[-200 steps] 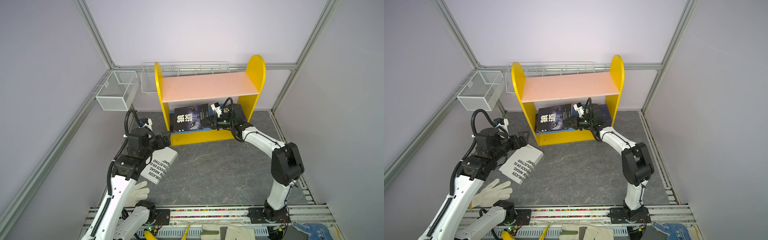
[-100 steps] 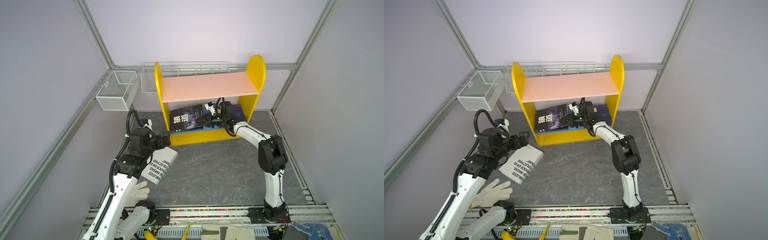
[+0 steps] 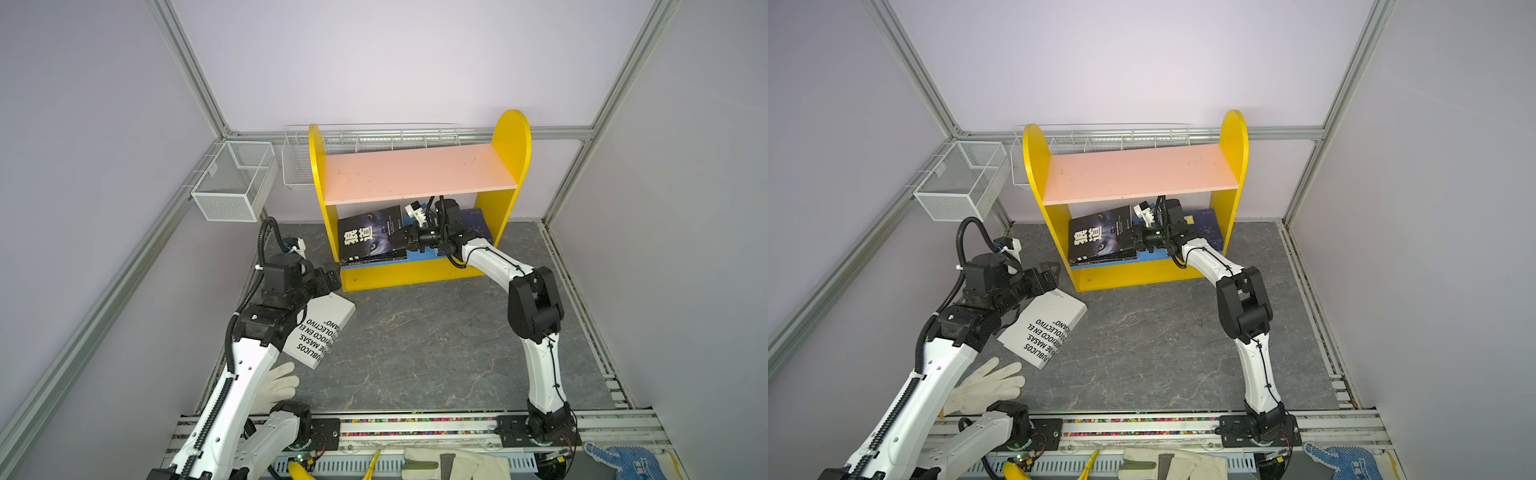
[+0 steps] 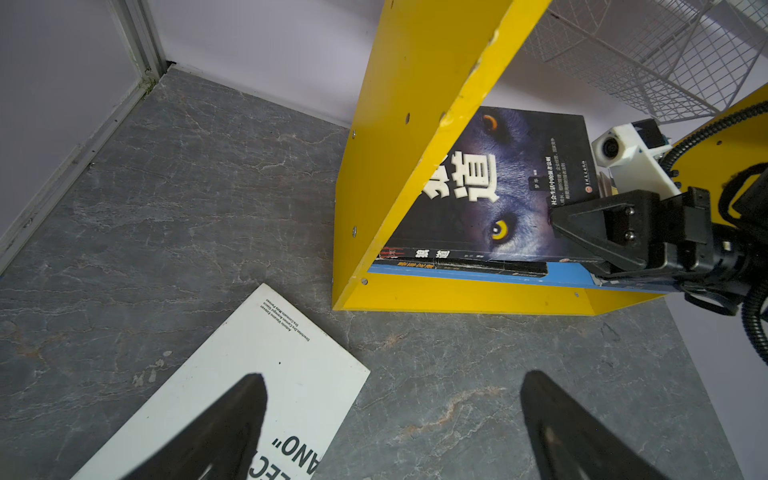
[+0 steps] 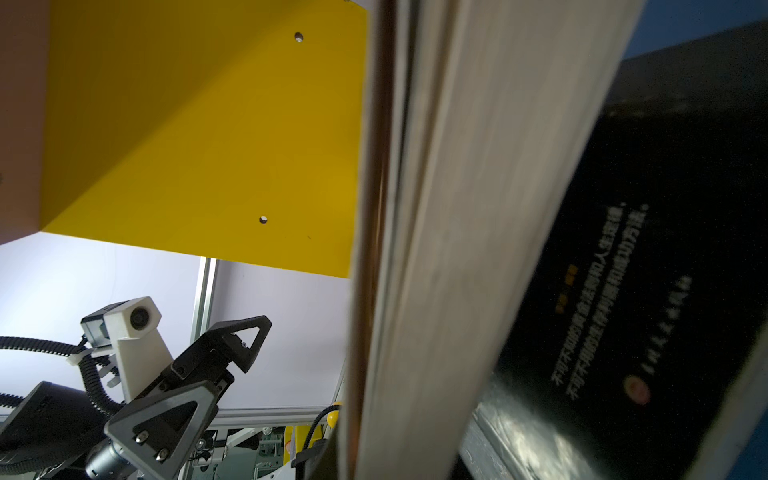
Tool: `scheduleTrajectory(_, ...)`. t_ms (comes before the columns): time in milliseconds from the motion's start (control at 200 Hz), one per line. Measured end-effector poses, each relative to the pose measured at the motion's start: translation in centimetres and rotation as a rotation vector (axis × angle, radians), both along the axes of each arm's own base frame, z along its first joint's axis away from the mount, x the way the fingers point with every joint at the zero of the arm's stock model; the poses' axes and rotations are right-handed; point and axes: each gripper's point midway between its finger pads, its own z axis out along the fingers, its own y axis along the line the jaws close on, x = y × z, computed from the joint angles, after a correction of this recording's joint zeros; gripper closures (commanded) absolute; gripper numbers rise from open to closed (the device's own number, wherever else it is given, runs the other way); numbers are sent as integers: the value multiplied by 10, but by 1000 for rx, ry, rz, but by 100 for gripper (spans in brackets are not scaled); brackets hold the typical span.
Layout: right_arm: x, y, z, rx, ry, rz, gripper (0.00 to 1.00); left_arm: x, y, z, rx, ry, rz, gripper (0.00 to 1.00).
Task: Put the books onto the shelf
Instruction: 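Press the dark book flat onto the stack with the right gripper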
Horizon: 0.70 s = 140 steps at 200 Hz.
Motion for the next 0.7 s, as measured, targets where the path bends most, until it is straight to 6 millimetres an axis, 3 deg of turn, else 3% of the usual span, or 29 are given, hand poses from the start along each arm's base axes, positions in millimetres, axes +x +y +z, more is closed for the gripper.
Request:
scheduleTrajectory(260, 3, 0, -7, -16, 13, 8, 79, 9, 0, -5, -18, 3, 14, 3)
scheduleTrajectory(420, 1, 0, -11, -70, -5, 6, 67, 25, -4, -30, -31, 42, 28, 1)
scheduleTrajectory(540, 0, 0, -18, -104, -7, 1, 65, 40, -7, -51, -30, 83, 35, 1)
scheduleTrajectory(700, -1, -2, -23, -144, -3, -9, 60, 54, -8, -57, -46, 64, 60, 1)
